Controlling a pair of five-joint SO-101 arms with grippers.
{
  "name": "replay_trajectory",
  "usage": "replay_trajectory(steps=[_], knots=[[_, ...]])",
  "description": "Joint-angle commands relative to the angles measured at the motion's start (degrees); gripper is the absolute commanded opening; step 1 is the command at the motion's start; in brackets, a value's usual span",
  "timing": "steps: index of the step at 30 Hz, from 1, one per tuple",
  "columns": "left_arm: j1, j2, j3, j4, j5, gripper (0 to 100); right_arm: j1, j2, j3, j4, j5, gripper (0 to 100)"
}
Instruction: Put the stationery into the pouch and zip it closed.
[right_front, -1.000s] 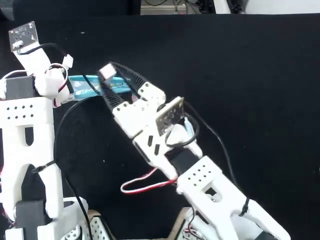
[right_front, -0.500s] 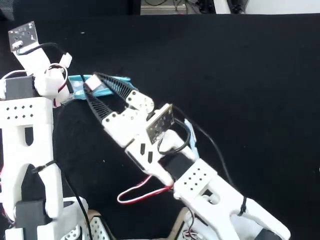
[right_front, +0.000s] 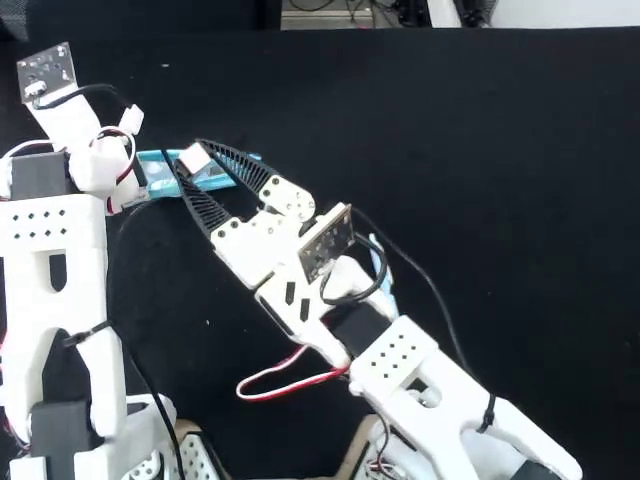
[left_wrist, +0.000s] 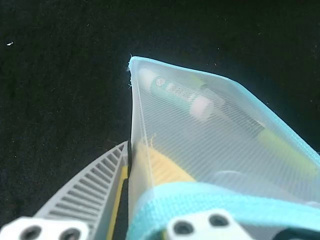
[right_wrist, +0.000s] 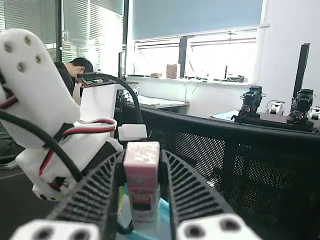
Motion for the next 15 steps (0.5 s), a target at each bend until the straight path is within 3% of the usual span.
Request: replay_trajectory(steps=[1, 15], knots=[[-0.5, 0.5, 0.9, 0.0, -0.4, 3, 0.9, -0.5, 0.4, -1.2, 0.0, 1.1], [-0.5, 0.2, 0.9, 0.1, -0.4, 3, 7.7, -0.1, 2.9, -1.0, -0.4, 1.1]])
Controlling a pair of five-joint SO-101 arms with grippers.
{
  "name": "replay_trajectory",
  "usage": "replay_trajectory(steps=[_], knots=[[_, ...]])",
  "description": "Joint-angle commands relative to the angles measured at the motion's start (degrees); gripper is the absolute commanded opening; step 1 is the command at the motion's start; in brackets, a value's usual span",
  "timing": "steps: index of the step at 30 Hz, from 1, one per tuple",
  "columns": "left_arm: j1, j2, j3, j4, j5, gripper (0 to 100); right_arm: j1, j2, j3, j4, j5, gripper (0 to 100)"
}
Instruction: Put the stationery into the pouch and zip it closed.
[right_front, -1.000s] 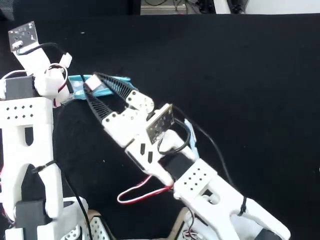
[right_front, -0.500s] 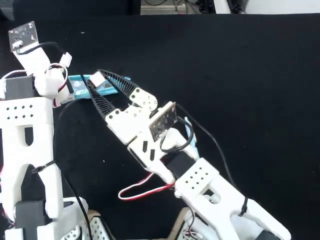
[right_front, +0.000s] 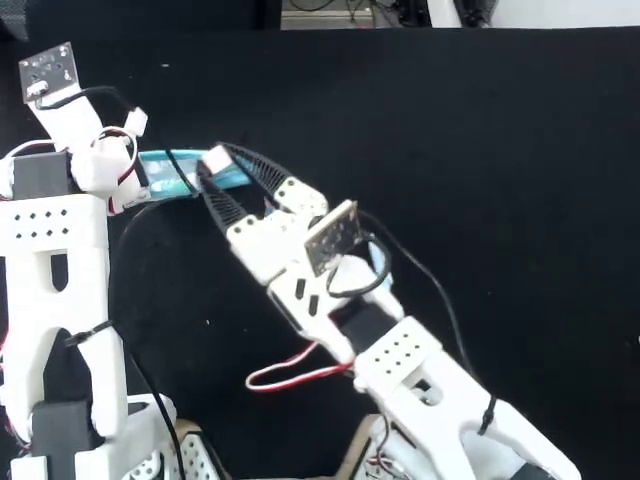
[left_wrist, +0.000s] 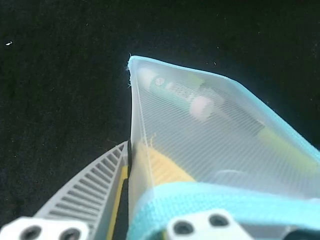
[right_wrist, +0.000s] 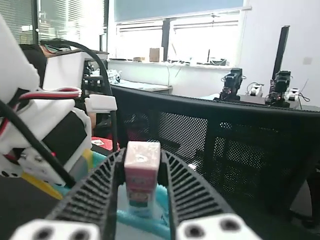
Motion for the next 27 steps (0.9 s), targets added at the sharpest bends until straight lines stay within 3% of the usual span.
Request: replay_trajectory(steps=[1, 8, 27], knots=[[-0.5, 0.2, 0.9, 0.1, -0.4, 3, 2.5, -0.1, -0.6, -0.3, -0.4, 1.1], [-0.5, 0.2, 0.9, 0.1, -0.4, 3, -5.0, 0.0, 0.2, 3.6, -0.4, 1.1], [-0.5, 0.7, 0.9, -0.2, -0.4, 3, -5.2, 0.0, -9.0, 25.6, -0.4, 1.3]])
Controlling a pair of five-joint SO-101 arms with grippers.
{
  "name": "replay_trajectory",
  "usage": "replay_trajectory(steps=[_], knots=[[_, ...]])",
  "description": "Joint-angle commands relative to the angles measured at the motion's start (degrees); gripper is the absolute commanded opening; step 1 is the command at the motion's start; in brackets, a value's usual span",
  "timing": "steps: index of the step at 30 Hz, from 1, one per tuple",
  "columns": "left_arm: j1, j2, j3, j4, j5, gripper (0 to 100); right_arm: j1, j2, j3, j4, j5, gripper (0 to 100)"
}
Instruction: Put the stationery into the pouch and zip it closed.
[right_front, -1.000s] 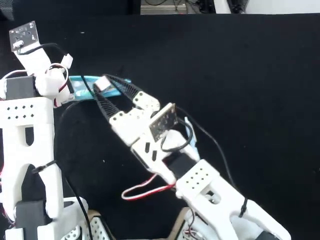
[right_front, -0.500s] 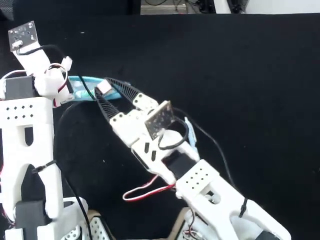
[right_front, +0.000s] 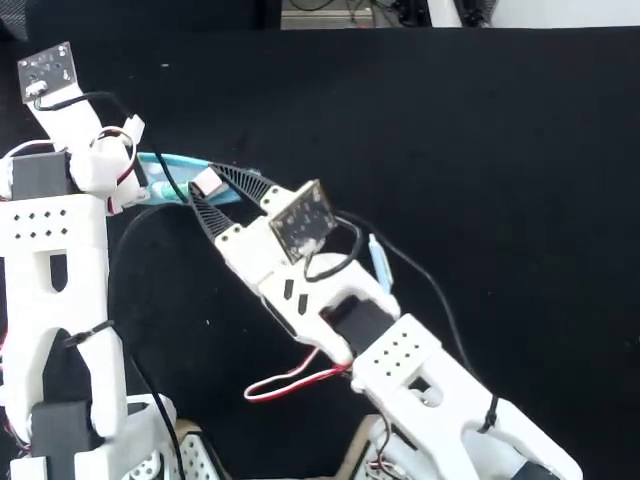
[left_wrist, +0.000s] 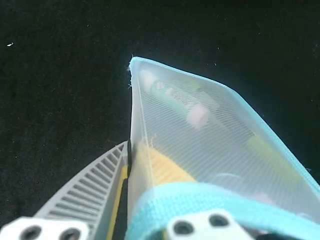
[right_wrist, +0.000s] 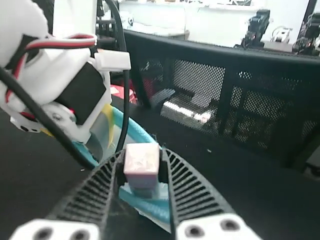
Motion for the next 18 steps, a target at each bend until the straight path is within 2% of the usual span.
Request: replay_trajectory(steps=[1, 5, 12, 18], knots=[[-0.6, 0.7, 0.9, -0.3, -0.4, 3, -1.3, 0.0, -3.7, 5.9, -0.5, 1.3], [-0.6, 0.7, 0.9, -0.3, -0.4, 3, -1.3, 0.0, -5.4, 9.4, -3.3, 2.2], [-0.6, 0.7, 0.9, -0.2, -0.4, 3, -1.3, 0.0, -4.9, 9.6, -10.5, 23.9], [-0.6, 0.7, 0.9, -0.2, -0.4, 3, -1.3, 0.0, -4.9, 9.6, -10.6, 21.0]])
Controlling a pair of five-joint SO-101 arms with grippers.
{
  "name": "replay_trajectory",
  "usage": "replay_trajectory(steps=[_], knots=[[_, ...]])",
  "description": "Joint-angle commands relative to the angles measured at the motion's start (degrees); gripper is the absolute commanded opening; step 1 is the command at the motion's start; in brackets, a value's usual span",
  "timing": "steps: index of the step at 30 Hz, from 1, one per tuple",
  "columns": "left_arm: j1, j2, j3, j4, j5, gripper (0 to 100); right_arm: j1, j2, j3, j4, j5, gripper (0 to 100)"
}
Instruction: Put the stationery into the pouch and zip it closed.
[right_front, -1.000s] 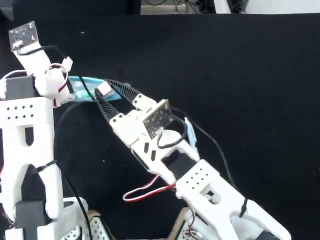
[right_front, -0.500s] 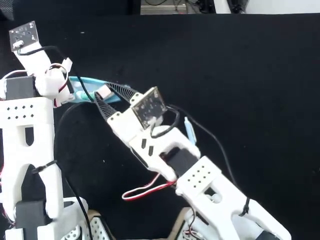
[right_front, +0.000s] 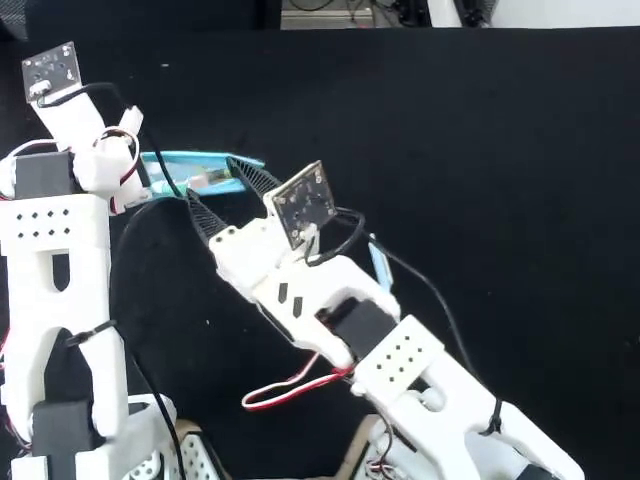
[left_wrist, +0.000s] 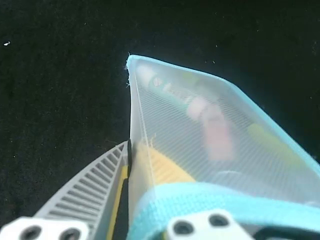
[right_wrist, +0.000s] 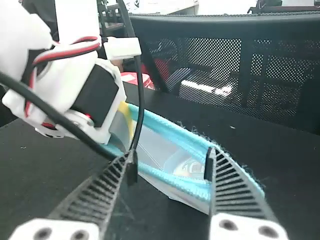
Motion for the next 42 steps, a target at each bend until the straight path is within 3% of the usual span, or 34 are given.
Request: replay_trajectory(steps=[1, 9, 14, 17, 22, 24, 28, 31, 42], knots=[[-0.6, 0.7, 0.9, -0.2, -0.4, 3, -0.1, 0.7, -1.4, 0.9, -0.7, 20.4], [-0.6, 0.7, 0.9, 0.0, -0.4, 3, -0.1, -2.3, -1.3, 1.1, -0.5, 19.8], [-0.6, 0.7, 0.9, 0.0, -0.4, 3, 1.1, -14.7, -0.9, 10.3, -0.4, 19.8], [-0.6, 0.7, 0.9, 0.0, -0.4, 3, 9.1, -24.5, -0.9, 15.0, -0.6, 18.0], [-0.6, 0.7, 0.9, 0.0, -0.4, 3, 23.0, -34.6, -0.7, 15.9, -0.7, 2.1], [-0.6, 0.7, 1.2, 0.0, -0.4, 3, 26.7, -35.3, -1.7, 19.7, -0.7, 2.1], [-0.6, 0.4, 2.0, -0.4, -0.4, 3, 31.1, -30.8, -5.6, 31.9, -0.4, 12.9], [-0.6, 0.4, 1.9, -0.4, -0.4, 3, 33.2, -23.1, -6.6, 34.6, 1.4, 18.8], [-0.6, 0.2, 2.2, -0.4, -0.4, 3, 34.8, 16.0, -15.8, 35.1, 1.9, 11.6]])
